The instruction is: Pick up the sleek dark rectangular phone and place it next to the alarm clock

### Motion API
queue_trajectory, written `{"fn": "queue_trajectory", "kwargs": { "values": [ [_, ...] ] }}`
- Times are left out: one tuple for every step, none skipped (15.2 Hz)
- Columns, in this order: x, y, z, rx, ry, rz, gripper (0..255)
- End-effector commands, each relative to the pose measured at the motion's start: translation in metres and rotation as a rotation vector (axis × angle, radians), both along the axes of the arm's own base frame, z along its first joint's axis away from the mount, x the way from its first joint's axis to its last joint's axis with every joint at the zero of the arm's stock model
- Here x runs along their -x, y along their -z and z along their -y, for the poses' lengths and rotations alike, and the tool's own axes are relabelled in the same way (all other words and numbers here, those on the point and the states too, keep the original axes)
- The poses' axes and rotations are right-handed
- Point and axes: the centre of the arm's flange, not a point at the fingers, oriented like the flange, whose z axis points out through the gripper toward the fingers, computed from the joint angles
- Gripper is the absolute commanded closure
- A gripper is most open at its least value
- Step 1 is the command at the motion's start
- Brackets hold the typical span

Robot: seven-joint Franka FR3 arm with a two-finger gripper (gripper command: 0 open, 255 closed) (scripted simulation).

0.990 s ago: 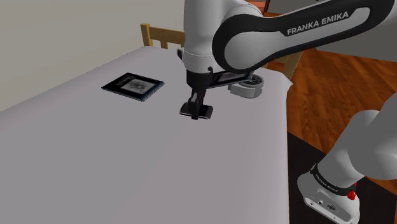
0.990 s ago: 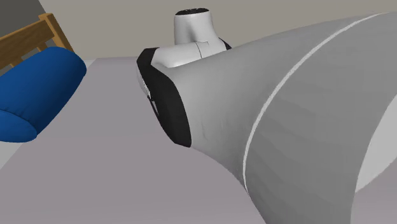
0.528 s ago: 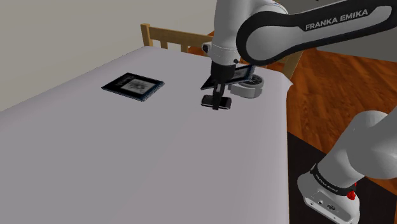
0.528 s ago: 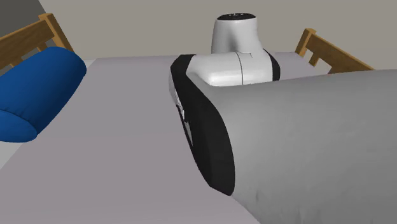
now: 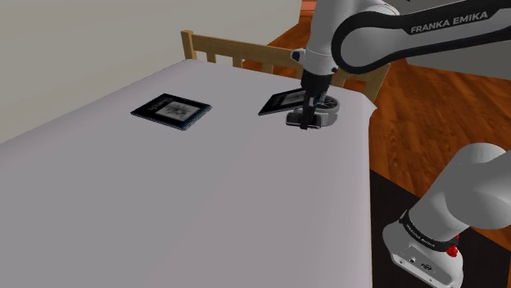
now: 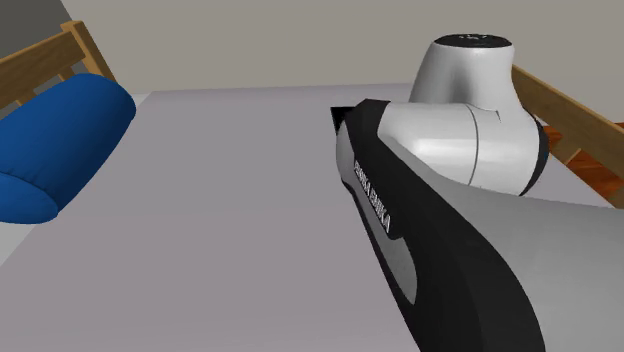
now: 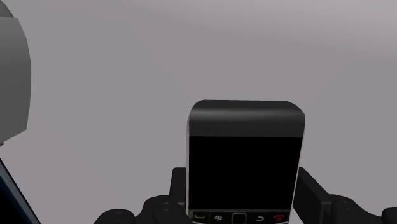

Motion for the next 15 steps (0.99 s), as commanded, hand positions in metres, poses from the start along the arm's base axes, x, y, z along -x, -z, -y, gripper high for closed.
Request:
{"fn": "queue_trajectory", "kwargs": {
  "values": [
    [0.004,0.001,0.026,0.000,-0.001,0.000,255],
    [0.005,0.001,0.039,0.000,-0.001,0.000,255],
    [0.007,0.001,0.052,0.000,-0.001,0.000,255],
    [0.008,0.001,0.065,0.000,-0.001,0.000,255],
    [0.010,0.001,0.078,0.000,-0.001,0.000,255],
    [0.011,0.001,0.091,0.000,-0.001,0.000,255],
    [0.012,0.001,0.104,0.000,-0.001,0.000,255],
    [0.014,0.001,0.118,0.000,-0.001,0.000,255],
    [0.015,0.001,0.131,0.000,-0.001,0.000,255],
    [0.017,0.001,0.144,0.000,-0.001,0.000,255],
    [0.018,0.001,0.157,0.000,-0.001,0.000,255],
    [0.019,0.001,0.170,0.000,-0.001,0.000,255],
    [0.021,0.001,0.185,0.000,-0.001,0.000,255],
    [0.021,0.006,0.185,0.000,-0.001,0.000,255],
    [0.021,0.011,0.185,0.000,-0.001,0.000,255]
  ]
}}
